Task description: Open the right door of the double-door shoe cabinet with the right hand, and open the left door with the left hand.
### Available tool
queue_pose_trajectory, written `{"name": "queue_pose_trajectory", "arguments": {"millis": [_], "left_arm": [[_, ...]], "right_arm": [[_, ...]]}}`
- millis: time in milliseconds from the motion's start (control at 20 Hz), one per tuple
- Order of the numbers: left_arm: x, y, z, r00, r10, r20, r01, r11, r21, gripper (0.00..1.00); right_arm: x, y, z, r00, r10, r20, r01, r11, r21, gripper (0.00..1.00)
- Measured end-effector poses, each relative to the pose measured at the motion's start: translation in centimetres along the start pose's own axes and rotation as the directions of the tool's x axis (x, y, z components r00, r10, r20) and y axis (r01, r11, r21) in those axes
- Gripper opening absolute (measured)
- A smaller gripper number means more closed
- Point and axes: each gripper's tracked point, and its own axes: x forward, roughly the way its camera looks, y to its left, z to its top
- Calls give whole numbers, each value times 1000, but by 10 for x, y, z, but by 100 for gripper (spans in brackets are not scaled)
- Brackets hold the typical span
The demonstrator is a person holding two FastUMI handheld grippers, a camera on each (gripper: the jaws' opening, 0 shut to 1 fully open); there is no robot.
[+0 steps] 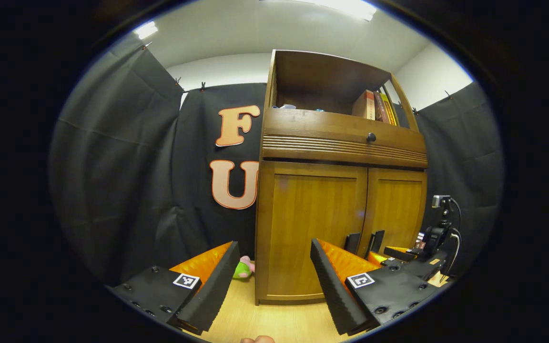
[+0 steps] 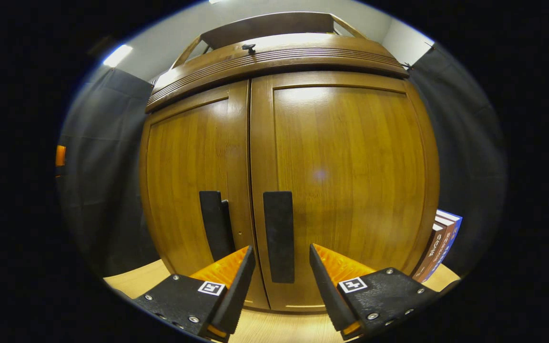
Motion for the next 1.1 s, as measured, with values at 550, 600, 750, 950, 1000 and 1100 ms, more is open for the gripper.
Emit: {"name": "queue_pose_trajectory", "arguments": {"millis": [550, 600, 750, 950, 1000, 1100], "left_arm": [[3, 5, 2, 1000, -9, 12, 9, 1000, -6, 95], [1, 5, 3, 1000, -9, 14, 9, 1000, -6, 95], [-8, 6, 6, 1000, -8, 18, 8, 1000, -6, 94], [-19, 6, 8, 1000, -7, 19, 7, 1000, 1, 95], [-22, 6, 10, 1000, -9, 21, 9, 1000, -1, 95], [-26, 4, 6, 1000, -20, 16, 20, 1000, -8, 97]], "right_arm": [[19, 1, -8, 999, -21, -37, 21, 1000, -2, 46], [16, 1, -8, 999, -23, -32, 23, 1000, -9, 35], [0, 1, -7, 1000, -15, -25, 14, 1000, -16, 34], [-23, -1, -8, 1000, 6, -18, -6, 999, -41, 33], [-30, -1, -7, 1000, 6, -13, -7, 998, -64, 33], [-45, -5, -8, 1000, -2, -12, 1, 995, -104, 33]]}}
